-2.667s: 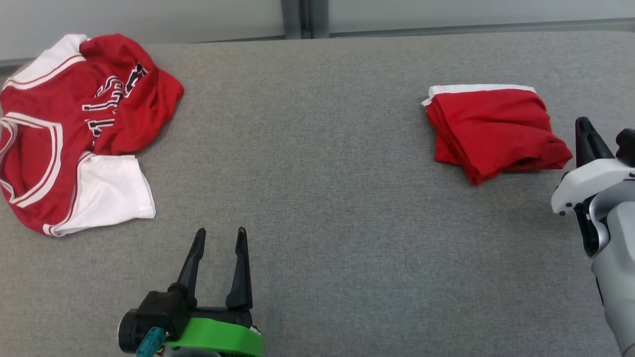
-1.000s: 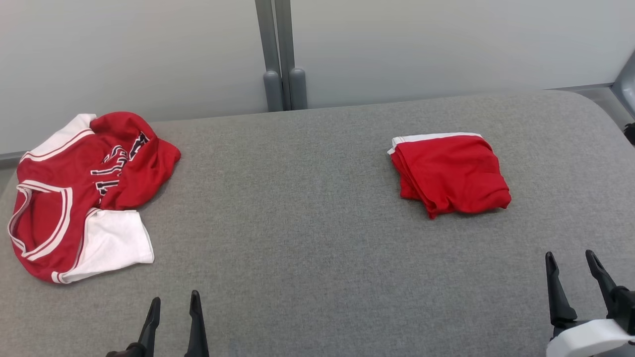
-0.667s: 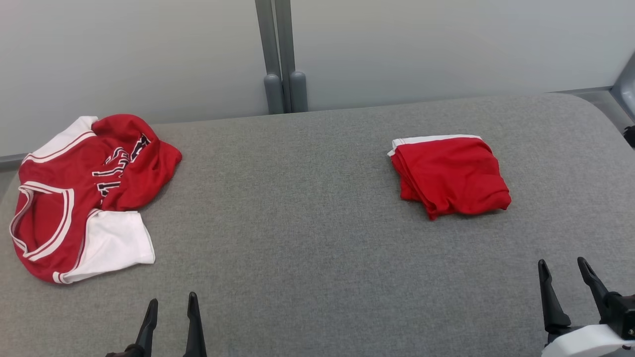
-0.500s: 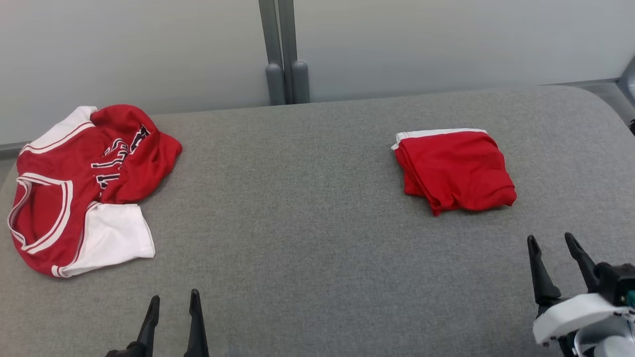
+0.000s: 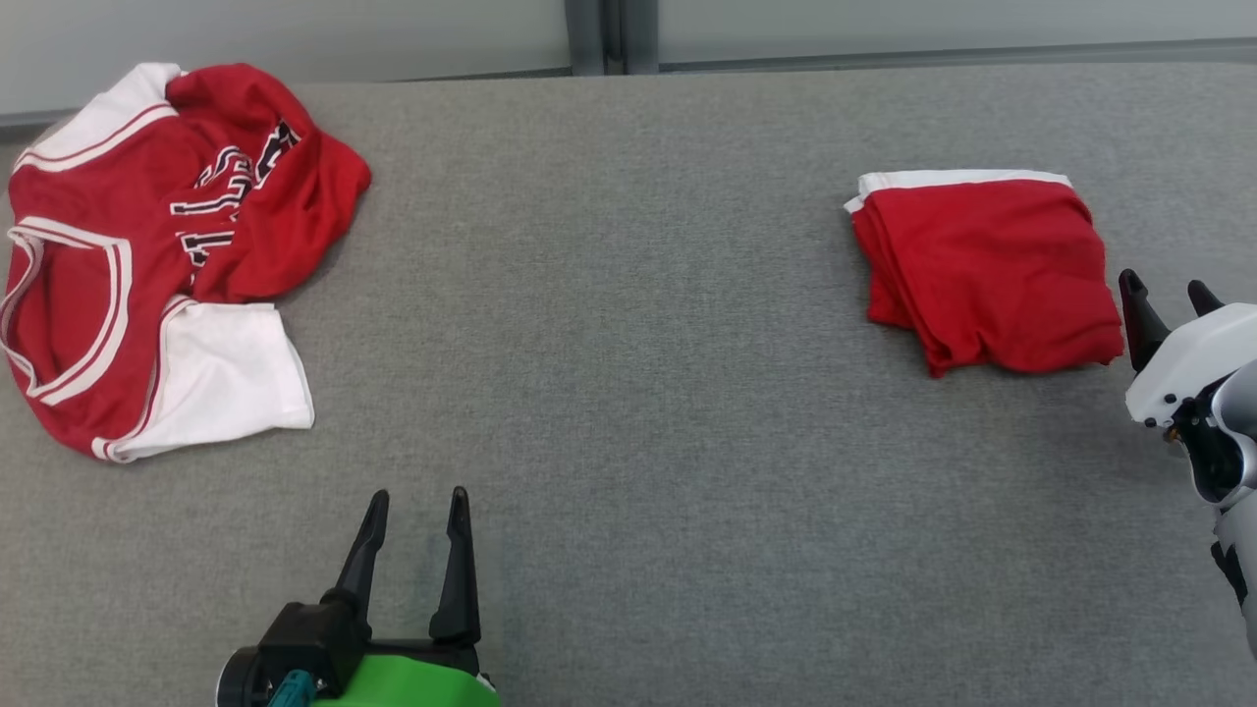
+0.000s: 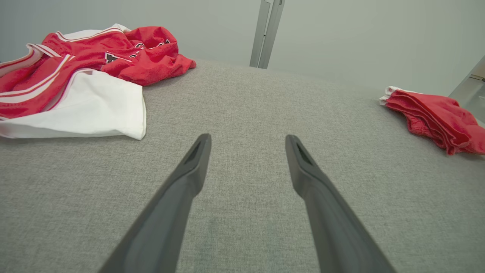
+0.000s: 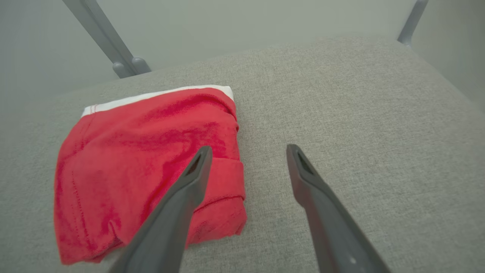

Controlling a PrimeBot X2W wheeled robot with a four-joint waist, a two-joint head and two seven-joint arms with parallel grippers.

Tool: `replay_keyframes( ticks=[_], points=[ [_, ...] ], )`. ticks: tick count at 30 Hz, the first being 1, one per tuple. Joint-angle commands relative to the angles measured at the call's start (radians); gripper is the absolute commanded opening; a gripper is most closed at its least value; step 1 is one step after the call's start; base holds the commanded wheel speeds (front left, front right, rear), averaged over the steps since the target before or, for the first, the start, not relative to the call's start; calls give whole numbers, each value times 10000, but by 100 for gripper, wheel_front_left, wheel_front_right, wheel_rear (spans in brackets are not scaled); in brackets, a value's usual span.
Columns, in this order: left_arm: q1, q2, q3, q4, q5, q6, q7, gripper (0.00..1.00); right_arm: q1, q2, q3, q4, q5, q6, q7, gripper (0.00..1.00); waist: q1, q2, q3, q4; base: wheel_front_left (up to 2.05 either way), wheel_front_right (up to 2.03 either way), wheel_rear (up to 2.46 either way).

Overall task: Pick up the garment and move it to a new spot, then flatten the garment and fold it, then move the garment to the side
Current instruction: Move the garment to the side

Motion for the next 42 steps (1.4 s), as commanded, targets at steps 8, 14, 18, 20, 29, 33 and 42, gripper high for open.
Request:
replay_keyframes(
  ticks=[8, 14, 18, 20, 29, 33, 42],
  points=[
    [-478, 27, -328, -132, -77, 215, -3, 100, -967, -233, 460, 1725, 278, -6, -304, 100, 0, 0, 1121, 1253, 0, 0, 0],
    [-410, 28, -407, -197, 1, 338, -3, 100, -1266, 22, 581, 2695, 657, -6, -113, 35, 0, 0, 1242, 1022, 0, 0, 0],
    [-505, 28, -276, -249, 167, 344, -3, 100, -1569, 129, 499, 2672, 1198, -7, -430, 0, 0, 0, 1444, 493, 0, 0, 0],
    [-568, 28, -159, -289, 287, 325, -3, 100, -1706, 16, 496, 2611, 1400, -15, -584, 0, 0, 0, 1590, 115, 0, 0, 0],
    [-785, 30, 451, -299, 992, -25, -1, 100, -2222, -1310, 750, 3218, 1155, -12, -1324, 0, 0, 0, 2321, -1285, 0, 0, 0],
    [-770, 35, 658, -298, 1328, -188, -1, 100, -2706, -1754, 897, 3667, 633, -9, -1894, 0, 0, 0, 2691, -1488, 0, 0, 0],
    [-81, 33, 1307, -469, 1187, -280, -3, 100, -3735, -2195, 932, 4988, -615, -10, -2763, 0, 0, 0, 2527, -1240, 0, 0, 0]
  ],
)
